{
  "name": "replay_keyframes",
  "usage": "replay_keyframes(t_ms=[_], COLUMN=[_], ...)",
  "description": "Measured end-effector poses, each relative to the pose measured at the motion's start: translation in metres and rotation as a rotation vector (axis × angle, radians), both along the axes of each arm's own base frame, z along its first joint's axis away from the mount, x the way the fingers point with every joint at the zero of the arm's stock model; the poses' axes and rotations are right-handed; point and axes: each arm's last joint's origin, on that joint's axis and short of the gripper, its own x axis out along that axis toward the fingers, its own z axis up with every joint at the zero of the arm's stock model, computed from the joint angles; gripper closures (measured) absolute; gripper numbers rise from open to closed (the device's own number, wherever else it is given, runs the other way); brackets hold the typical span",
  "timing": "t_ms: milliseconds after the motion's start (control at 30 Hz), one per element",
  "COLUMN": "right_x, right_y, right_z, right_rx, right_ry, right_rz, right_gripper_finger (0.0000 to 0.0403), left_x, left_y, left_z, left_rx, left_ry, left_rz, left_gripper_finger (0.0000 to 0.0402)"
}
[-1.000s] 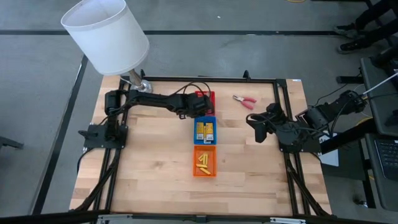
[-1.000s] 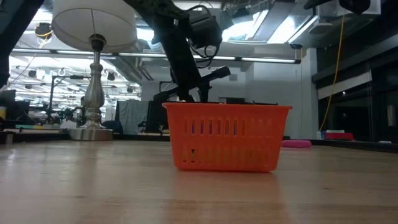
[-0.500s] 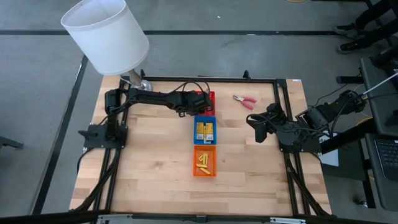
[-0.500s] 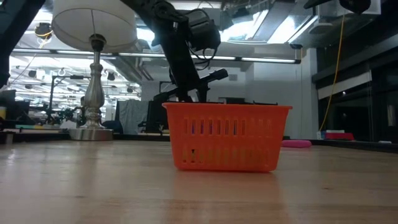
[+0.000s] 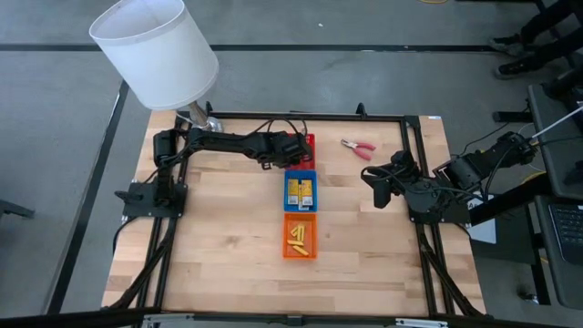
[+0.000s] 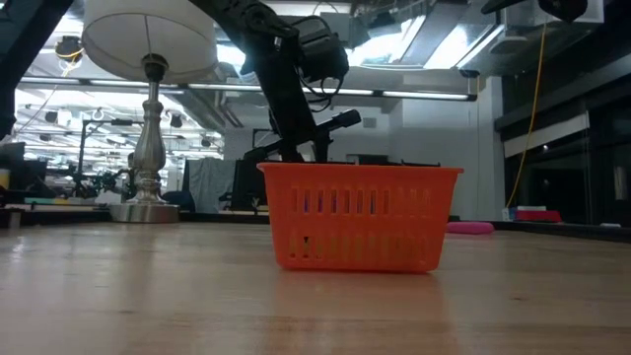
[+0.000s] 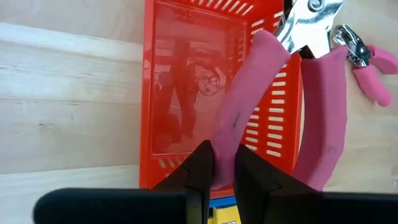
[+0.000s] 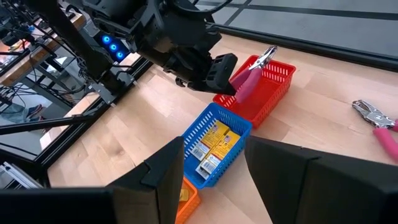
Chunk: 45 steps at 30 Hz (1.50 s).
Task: Pick & Place School Supplies
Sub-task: Put the pink hole puncher into the red bin
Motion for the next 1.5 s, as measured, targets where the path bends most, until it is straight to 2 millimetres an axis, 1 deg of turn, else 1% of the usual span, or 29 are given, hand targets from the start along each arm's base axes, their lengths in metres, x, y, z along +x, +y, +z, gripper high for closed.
replay_keyframes(t_ms=[267, 467, 900, 1333, 1500], right_x=[0.0, 0.0, 0.0, 0.0, 0.0], right_y=[0.0, 0.0, 0.0, 0.0, 0.0], right_z=[0.0, 0.0, 0.0, 0.0, 0.0], right_rx=[-0.002, -0.002, -0.002, 0.0, 0.002], right_ry=[-0.001, -0.002, -0.001, -0.002, -0.003], right_rz=[-0.002, -0.003, -0.002, -0.003, -0.005], right_gripper_finger=[0.023, 0.023, 0.023, 0.023, 0.023], left_x=[0.004, 0.004, 0.005, 0.005, -0.001], left_y=[0.001, 0.001, -0.003, -0.006, -0.006], left_z=[0.002, 0.002, 0.002, 0.002, 0.012], left_rx=[0.012, 0.013, 0.023, 0.026, 0.063], left_ry=[-0.045, -0.044, -0.03, -0.021, 0.0], left_rz=[-0.001, -0.003, -0.069, -0.08, -0.082], left_gripper_finger=[0.0353, 0.0353, 0.0345, 0.0345, 0.0345])
